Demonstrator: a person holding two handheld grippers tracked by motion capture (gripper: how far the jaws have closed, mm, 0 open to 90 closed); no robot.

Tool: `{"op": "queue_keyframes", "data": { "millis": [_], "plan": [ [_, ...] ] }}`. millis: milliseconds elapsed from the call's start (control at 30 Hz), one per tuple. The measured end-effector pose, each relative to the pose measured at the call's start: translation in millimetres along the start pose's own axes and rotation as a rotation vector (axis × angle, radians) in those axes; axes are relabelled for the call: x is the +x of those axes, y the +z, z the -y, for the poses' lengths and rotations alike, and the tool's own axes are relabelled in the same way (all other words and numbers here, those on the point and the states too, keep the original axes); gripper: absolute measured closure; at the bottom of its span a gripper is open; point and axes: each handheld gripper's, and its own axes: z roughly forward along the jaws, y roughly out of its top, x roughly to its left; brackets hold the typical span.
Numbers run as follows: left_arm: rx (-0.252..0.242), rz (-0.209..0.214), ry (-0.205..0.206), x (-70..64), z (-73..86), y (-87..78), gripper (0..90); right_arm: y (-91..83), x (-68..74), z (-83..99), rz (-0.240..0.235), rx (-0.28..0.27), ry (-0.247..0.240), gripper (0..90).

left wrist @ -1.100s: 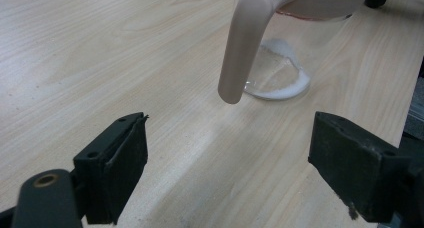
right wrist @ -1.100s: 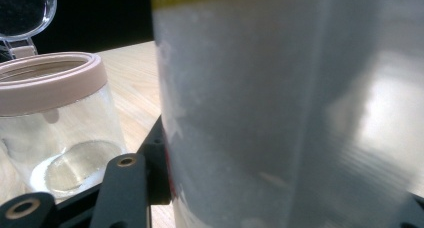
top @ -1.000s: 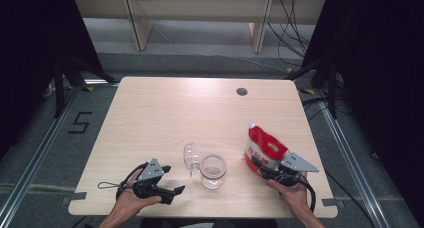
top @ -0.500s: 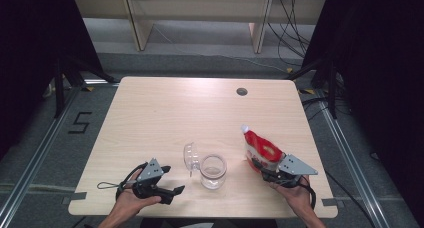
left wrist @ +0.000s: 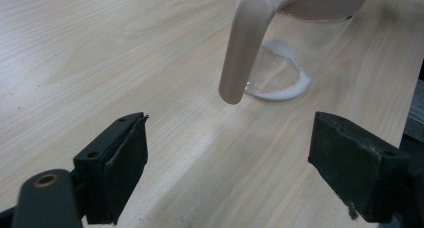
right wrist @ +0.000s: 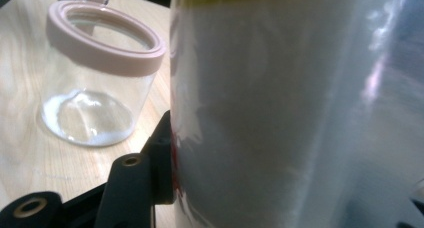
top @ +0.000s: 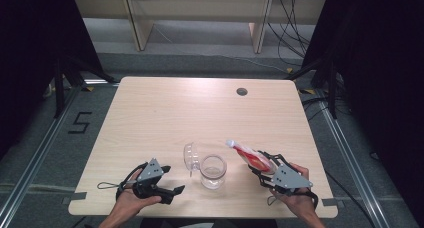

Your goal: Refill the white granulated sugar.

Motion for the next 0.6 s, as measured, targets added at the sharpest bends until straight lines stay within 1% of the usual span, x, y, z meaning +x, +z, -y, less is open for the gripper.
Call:
{"op": "queue_keyframes", "data": {
  "millis": [33, 67, 100, 133, 167, 200, 233, 267, 300, 333, 367, 400, 433, 467, 500, 533, 567, 600],
  "plan": [
    [-0.005, -0.002, -0.005, 0.1, -0.2, 0.1, 15.4, 0.2, 1.2, -1.1, -0.007, 0.002, -0.013, 48.4],
    [-0.011, -0.006, -0.005, 0.1, -0.3, 0.3, 15.3, 0.5, 1.8, -2.3, 0.006, 0.003, -0.035, 48.4],
    [-0.009, -0.009, 0.002, 0.2, -0.5, -0.2, 15.3, 0.1, 2.5, -3.2, -0.008, 0.014, -0.04, 48.4],
    [-0.005, -0.015, 0.001, 0.0, -0.2, -0.5, 15.3, 0.8, 2.2, -4.1, -0.003, 0.01, -0.077, 48.5],
    [-0.003, -0.012, -0.002, -0.6, -0.2, -0.8, 15.3, 1.7, 0.9, -4.8, 0.014, 0.022, -0.123, 48.5],
    [0.002, -0.012, 0.007, 0.2, -0.2, -0.8, 15.3, 1.7, 0.9, -4.8, 0.014, 0.022, -0.123, 48.5],
    [-0.002, -0.007, 0.002, -0.1, 0.0, -0.3, 15.4, 1.5, 1.6, -5.0, 0.007, 0.028, -0.123, 48.5],
    [-0.003, -0.005, 0.003, -0.1, 0.3, 0.0, 15.3, 2.6, 1.1, -5.2, 0.011, 0.033, -0.146, 48.5],
    [-0.003, -0.006, 0.003, -0.3, 0.4, 0.1, 15.3, 4.5, 1.4, -5.9, -0.001, 0.031, -0.15, 48.6],
    [-0.003, -0.009, 0.003, -0.6, 0.6, 0.0, 15.3, 5.7, 1.5, -6.3, 0.001, 0.035, -0.169, 48.5],
    [-0.006, -0.011, 0.004, -0.5, 0.7, -0.1, 15.4, 7.0, 1.2, -6.8, 0.023, 0.043, -0.206, 48.6],
    [-0.002, -0.016, 0.007, 0.0, 0.7, -0.6, 15.3, 7.8, 0.5, -7.5, 0.009, 0.048, -0.226, 48.6],
    [-0.005, -0.021, 0.003, 0.0, 0.7, -0.9, 15.3, 7.9, 2.0, -7.5, 0.015, 0.043, -0.222, 48.6],
    [-0.004, -0.023, 0.005, 0.6, 0.8, -1.2, 15.3, 7.7, 1.9, -8.2, 0.018, 0.044, -0.233, 48.6],
    [-0.004, -0.02, 0.0, 0.7, 0.9, -1.4, 15.4, 8.2, 1.3, -8.8, 0.006, 0.041, -0.244, 48.6],
    [-0.003, -0.023, 0.001, 0.6, 0.9, -1.5, 15.3, 8.6, 2.4, -9.5, 0.025, 0.04, -0.251, 48.7],
    [-0.005, -0.026, 0.0, 0.5, 1.1, -1.4, 15.3, 9.2, 1.2, -10.6, 0.009, 0.042, -0.274, 48.7],
    [-0.01, -0.025, -0.001, 0.2, 1.4, -1.0, 15.3, 8.9, 1.8, -11.0, 0.025, 0.042, -0.28, 48.7]
  ]
}}
